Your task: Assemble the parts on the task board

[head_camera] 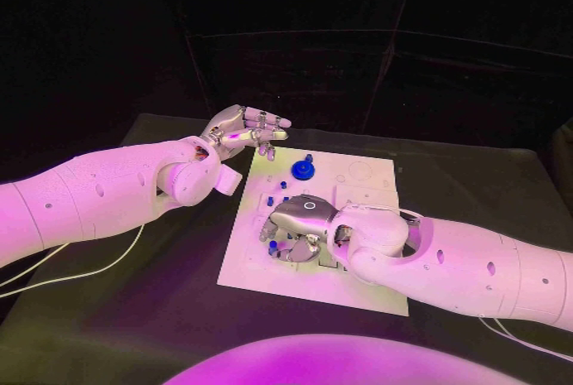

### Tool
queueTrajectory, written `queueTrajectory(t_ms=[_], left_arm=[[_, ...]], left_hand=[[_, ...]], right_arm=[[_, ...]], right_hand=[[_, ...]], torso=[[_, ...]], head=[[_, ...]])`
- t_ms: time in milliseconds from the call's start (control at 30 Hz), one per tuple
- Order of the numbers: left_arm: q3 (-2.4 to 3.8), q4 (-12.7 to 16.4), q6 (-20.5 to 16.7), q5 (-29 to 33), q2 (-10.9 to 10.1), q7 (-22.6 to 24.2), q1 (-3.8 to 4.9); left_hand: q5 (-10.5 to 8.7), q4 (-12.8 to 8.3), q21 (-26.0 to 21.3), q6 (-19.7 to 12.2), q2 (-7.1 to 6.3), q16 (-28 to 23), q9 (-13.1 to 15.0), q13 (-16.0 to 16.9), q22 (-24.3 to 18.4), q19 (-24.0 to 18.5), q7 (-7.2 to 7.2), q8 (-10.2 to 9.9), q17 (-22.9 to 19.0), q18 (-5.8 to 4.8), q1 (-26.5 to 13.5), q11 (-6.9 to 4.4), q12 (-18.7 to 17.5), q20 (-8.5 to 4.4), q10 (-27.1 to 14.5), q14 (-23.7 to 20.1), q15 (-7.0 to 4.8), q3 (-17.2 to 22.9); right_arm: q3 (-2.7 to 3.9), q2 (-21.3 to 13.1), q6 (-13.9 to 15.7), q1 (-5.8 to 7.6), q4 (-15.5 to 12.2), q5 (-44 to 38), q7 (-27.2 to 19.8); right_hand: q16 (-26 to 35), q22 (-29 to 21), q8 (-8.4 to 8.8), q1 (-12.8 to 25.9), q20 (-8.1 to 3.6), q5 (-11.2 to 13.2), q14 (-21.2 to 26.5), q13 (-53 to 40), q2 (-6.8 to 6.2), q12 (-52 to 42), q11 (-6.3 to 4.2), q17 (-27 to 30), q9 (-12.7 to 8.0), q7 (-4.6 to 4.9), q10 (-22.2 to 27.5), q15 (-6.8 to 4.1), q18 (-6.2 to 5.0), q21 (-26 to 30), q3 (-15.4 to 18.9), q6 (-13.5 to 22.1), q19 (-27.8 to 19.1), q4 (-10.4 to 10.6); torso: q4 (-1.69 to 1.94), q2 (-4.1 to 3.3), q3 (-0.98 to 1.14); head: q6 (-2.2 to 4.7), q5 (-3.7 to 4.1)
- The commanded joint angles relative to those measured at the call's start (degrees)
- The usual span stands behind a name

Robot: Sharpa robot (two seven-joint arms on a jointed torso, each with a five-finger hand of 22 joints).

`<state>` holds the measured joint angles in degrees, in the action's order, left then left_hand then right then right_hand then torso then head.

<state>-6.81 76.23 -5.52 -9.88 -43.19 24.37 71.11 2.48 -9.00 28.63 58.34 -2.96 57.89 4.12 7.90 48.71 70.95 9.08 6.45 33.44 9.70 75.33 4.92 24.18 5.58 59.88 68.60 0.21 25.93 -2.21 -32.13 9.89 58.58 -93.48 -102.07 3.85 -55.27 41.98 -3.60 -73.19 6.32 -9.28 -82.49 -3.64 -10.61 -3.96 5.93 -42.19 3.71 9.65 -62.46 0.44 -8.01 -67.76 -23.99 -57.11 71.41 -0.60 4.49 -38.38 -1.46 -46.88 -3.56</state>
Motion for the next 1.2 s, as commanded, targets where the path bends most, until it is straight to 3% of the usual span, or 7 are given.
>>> queueTrajectory(t_ms=[33,400,533,633,767,967,1200], left_arm=[[0.04,0.0,0.7,0.2,0.1,0.3,0.08],[0.04,-0.3,0.8,0.2,-0.1,0.3,0.07],[0.03,-0.2,0.8,0.2,-0.3,0.3,0.06],[0.02,-0.1,0.8,0.2,-0.7,0.3,0.05],[0.02,0.0,0.6,0.2,-1.1,0.3,0.04],[0.0,0.1,0.6,0.2,-1.4,0.3,-0.01],[-0.05,0.2,0.8,0.2,-1.5,0.2,-0.12]], left_hand=[[0.28,0.1,-0.2,0.1,0.09,-0.3,0.0,0.1,-0.1,-0.4,0.03,0.1,-0.1,0.69,-0.6,-0.04,0.3,0.11,-0.4,-0.4,-0.07,-0.2],[0.27,0.0,-0.3,0.0,0.09,-0.4,0.0,0.1,-0.1,-0.4,0.08,0.1,-0.2,0.68,-0.6,0.0,0.4,0.12,-0.4,-0.5,-0.05,-0.2],[0.27,0.0,-0.3,-0.1,0.1,-0.4,0.0,0.1,-0.2,-0.4,0.11,0.0,-0.4,0.68,-0.6,0.02,0.5,0.12,-0.5,-0.5,-0.04,-0.2],[0.27,0.0,-0.3,-0.1,0.1,-0.4,0.0,0.1,-0.2,-0.4,0.11,0.0,-0.4,0.68,-0.6,0.02,0.5,0.12,-0.5,-0.5,-0.04,-0.2],[0.27,0.0,-0.3,-0.1,0.1,-0.4,0.0,0.1,-0.2,-0.4,0.11,0.0,-0.3,0.68,-0.6,0.02,0.5,0.12,-0.5,-0.5,-0.04,-0.2],[0.27,0.0,-0.3,0.0,0.1,-0.4,0.0,0.1,-0.2,-0.4,0.11,0.0,-0.3,0.68,-0.6,0.03,0.5,0.13,-0.5,-0.5,-0.03,-0.2],[0.27,0.0,-0.3,0.0,0.12,-0.4,0.0,0.1,-0.2,-0.4,0.1,0.1,-0.4,0.67,-0.7,0.04,0.6,0.14,-0.5,-0.5,-0.02,-0.3]], right_arm=[[0.01,-0.5,4.9,0.05,-0.2,0.7,-1.4],[0.09,-8.7,12.9,0.13,-5.7,9.8,-3.3],[0.2,-14.5,14.1,0.98,-8.5,22.0,-1.5],[0.23,-19.3,13.7,1.66,-9.7,29.6,1.3],[0.19,-25.1,12.8,2.05,-10.4,34.2,5.6],[0.06,-28.4,9.0,1.96,-11.0,32.4,12.0],[-0.07,-29.0,8.9,0.7,-12.0,28.8,18.4]], right_hand=[[1.3,-2.0,0.06,0.9,0.17,-0.7,0.9,-0.1,-0.09,-0.3,0.26,1.7,0.0,0.17,2.3,0.38,-0.69,1.3,3.2,1.8,-1.2,0.5],[3.8,-7.0,-0.2,-2.5,0.49,-5.0,2.9,-0.5,2.67,-5.8,0.38,6.5,0.2,0.28,5.9,0.59,-1.45,4.3,19.5,3.2,-3.3,4.7],[1.2,-3.5,-1.58,-3.2,0.07,-5.6,1.5,-1.6,4.34,-10.2,-0.68,3.7,0.8,-0.41,0.0,-0.13,-0.94,2.3,20.1,-0.2,-1.4,5.6],[-4.5,5.3,-3.74,-3.4,-1.53,-8.8,-1.1,-5.6,4.62,-18.7,-3.69,-3.4,1.5,-2.55,-12.0,-2.33,0.45,-2.6,20.2,-4.1,2.9,5.6],[-11.4,12.1,-5.27,-1.3,-3.74,-10.3,-3.0,-17.8,4.35,-33.2,-5.49,-11.9,1.4,-3.98,-12.0,-3.98,1.66,-6.9,22.2,-5.3,6.0,7.1],[-15.6,15.4,-7.36,0.8,-3.73,-7.4,-3.3,-35.2,4.9,-48.4,-5.08,-17.5,1.6,-4.02,-10.6,-3.97,2.19,-9.0,25.7,-3.4,6.8,9.4],[-17.8,18.4,-10.83,3.3,-3.63,-7.6,-3.6,-44.9,5.97,-55.6,-5.06,-20.0,2.4,-4.0,-11.1,-3.85,2.63,-10.5,30.1,-1.1,7.8,13.1]], torso=[[0.02,0.07,-0.01],[-0.24,0.35,0.04],[-0.33,0.67,-0.14],[-0.8,1.03,-0.17],[-1.52,1.59,-0.32],[-2.69,2.23,-0.16],[-3.25,2.75,-0.14]], head=[[0.16,-0.03],[0.77,0.69],[1.16,3.24],[1.59,5.11],[1.65,6.83],[1.48,7.25],[1.31,7.74]])
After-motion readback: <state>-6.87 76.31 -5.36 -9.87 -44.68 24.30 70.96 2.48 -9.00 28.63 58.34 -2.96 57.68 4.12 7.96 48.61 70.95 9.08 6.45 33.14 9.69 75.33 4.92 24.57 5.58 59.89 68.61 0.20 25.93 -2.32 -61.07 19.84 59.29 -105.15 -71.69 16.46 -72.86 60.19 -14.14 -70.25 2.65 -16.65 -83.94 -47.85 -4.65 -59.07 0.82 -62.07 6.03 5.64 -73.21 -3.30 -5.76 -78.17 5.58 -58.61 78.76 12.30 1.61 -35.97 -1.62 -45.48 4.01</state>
